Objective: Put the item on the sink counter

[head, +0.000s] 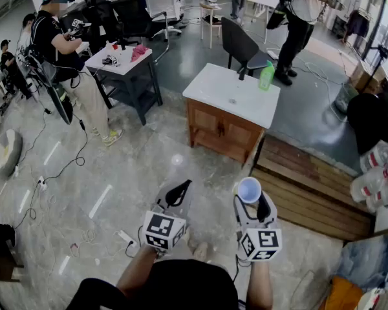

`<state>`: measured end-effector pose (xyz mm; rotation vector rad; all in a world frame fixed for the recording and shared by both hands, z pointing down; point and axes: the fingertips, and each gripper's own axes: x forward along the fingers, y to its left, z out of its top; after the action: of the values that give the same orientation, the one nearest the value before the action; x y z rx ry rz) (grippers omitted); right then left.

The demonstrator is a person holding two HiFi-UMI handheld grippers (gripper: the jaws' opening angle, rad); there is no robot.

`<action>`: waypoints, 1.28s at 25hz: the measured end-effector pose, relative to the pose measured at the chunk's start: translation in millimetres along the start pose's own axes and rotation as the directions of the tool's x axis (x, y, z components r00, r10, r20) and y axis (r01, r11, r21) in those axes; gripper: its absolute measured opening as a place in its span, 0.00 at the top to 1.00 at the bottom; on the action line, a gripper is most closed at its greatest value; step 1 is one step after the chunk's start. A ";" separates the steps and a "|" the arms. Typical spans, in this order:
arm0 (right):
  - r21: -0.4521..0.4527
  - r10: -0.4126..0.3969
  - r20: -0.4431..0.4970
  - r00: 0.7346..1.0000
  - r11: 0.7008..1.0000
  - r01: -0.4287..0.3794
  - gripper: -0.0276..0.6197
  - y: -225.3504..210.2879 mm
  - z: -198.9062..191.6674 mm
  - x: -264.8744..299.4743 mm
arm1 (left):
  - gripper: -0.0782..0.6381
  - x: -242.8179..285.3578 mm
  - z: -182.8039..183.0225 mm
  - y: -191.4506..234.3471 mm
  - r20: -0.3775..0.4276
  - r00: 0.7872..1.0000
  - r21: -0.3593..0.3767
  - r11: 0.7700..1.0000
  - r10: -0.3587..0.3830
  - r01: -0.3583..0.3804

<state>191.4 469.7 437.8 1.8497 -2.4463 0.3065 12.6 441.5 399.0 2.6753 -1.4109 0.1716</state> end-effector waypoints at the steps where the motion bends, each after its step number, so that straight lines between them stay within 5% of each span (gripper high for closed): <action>1: 0.000 0.000 -0.001 1.000 1.000 0.000 0.48 1.0 0.7 -0.7 | 0.89 -1.4 1.0 -0.3 -0.001 1.000 -0.003 1.000 0.000 0.000; 16: 0.010 0.018 -0.005 1.000 1.000 -0.018 0.48 -11.3 2.8 33.9 | 0.89 30.2 1.6 17.9 -0.009 1.000 -0.010 1.000 0.010 -0.010; 32: 0.034 0.003 -0.024 1.000 0.999 -0.002 0.48 -38.6 22.8 176.4 | 0.89 152.4 15.3 109.4 -0.050 0.999 -0.024 1.000 -0.020 0.018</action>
<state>180.9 288.4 449.6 1.8454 -2.4430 0.3706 8.4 253.8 412.2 2.6449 -1.3641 0.2171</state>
